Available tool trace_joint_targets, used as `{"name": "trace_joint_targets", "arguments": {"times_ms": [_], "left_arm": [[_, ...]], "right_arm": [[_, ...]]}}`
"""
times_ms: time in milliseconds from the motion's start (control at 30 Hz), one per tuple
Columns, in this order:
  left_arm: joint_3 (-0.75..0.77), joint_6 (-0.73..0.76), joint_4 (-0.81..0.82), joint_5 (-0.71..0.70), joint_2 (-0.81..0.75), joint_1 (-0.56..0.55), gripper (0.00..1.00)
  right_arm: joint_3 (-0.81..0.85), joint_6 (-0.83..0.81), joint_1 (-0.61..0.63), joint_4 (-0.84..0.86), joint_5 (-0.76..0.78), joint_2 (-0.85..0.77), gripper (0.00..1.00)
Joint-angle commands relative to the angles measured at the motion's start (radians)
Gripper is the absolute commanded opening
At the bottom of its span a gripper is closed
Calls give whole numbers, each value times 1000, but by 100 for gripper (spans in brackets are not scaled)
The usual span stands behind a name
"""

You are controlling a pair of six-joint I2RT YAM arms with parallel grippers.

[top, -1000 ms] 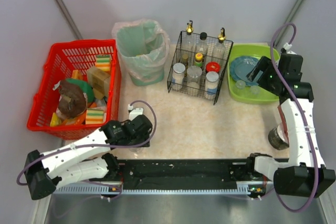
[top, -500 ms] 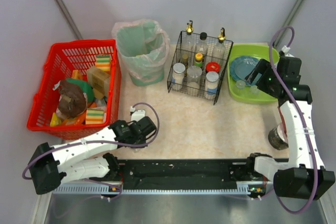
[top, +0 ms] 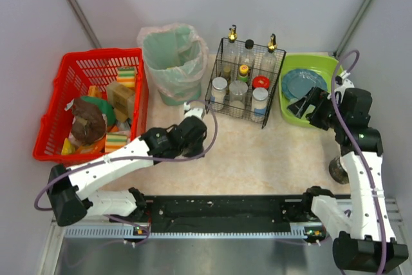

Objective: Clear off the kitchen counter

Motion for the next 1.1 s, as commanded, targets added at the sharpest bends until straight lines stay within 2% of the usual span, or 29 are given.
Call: {"name": "trace_joint_targets", "arguments": {"times_ms": [0,133,200,333,433,533,600,733,800,967,1067], "left_arm": [[216,118,161,99,70,-3,0],[352,156,234,167,106,-3,0],[385,164,291,200,100,-2,0],[406,202,463,383,78,17,0],[406,146,564,524,78,72,0],[393,34,680,666,92,138,0],[356,-54,832,763,92,172,0],[302,-193,1033,851,92,198,0],[296,-226,1073,865,92,199,0],[287,-263,1104,889,93,199,0],[268,-281,1133,902,93,201,0]], "right_arm": [[-2,16,9,72,-158,-113,88],[-2,55,9,91,-292,-145,89],[-27,97,13,154,-362,-170,90],[-110,259,30,367,-467,-216,91],[-169,409,68,582,-516,-225,91],[-159,430,172,638,-476,-195,92],[-142,416,243,641,-435,-169,92],[-142,421,355,694,-381,-127,92],[-147,439,401,707,-341,-112,93],[-220,601,433,1008,-321,-103,93],[-211,617,440,1041,-324,-93,93]]}}
